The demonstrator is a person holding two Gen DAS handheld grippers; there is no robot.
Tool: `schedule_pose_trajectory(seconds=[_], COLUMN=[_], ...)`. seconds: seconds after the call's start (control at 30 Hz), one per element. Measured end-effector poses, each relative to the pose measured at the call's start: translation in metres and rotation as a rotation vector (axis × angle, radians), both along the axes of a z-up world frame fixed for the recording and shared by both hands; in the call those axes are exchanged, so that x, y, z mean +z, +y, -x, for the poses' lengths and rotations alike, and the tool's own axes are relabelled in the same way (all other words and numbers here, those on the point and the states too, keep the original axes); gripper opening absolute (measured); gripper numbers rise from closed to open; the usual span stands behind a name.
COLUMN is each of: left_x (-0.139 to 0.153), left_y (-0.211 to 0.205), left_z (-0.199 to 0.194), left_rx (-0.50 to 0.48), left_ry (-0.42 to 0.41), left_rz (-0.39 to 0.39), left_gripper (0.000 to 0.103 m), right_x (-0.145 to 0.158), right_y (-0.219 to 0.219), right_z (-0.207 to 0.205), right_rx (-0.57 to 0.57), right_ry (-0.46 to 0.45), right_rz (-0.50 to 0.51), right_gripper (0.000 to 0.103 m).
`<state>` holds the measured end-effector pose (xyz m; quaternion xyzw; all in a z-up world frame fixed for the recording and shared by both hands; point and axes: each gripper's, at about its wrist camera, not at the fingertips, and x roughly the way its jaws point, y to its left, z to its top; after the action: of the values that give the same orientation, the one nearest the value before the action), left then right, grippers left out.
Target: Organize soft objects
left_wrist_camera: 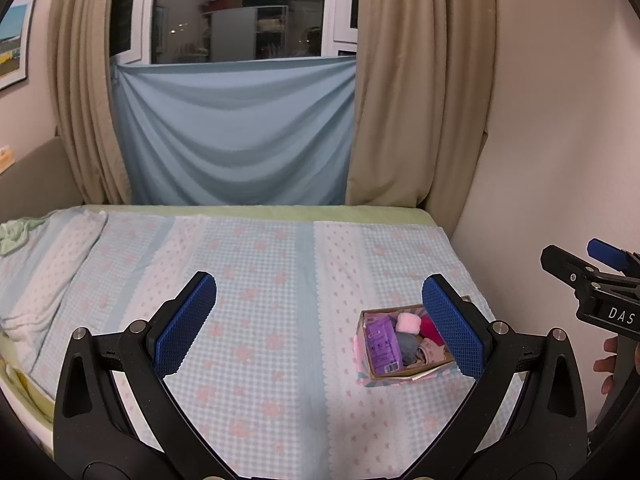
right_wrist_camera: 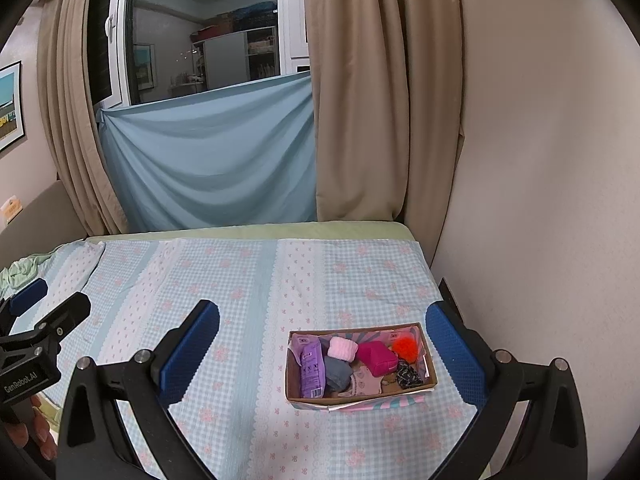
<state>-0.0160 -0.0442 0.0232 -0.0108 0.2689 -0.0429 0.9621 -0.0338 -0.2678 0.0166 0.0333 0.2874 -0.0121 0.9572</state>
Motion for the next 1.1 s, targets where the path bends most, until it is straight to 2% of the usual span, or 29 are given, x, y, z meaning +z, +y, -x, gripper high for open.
schedule_pose_trajectory(seconds=[0.57, 0.77, 0.97, 1.1], left_x=[0.0, 0.0, 0.0, -0.006], left_y=[0.003, 0.006, 0.008, 0.014], left_z=[-0.003, -0.008, -0.009, -0.015], left_rx=[-0.001, -0.003, 0.036, 0.022], left_ry=[-0.009, -0.004, -0.037, -0.037], left_rz=[-0.005, -0.025, -0.066, -0.039], left_gripper=[0.103, 0.103, 0.103, 0.103], right_x=[0.001, 0.001, 0.002, 0.001], right_y=[-0.003, -0.003, -0.003, 0.001], right_z=[-0.004, -0.004, -0.006, -0.014], right_rx=[0.002, 0.004, 0.001, -0.002], right_ry=[-0.003, -0.003, 0.001, 0.009], right_rz=[0.003, 0.003, 0.001, 0.001], right_gripper=[0.103, 0.103, 0.103, 0.103])
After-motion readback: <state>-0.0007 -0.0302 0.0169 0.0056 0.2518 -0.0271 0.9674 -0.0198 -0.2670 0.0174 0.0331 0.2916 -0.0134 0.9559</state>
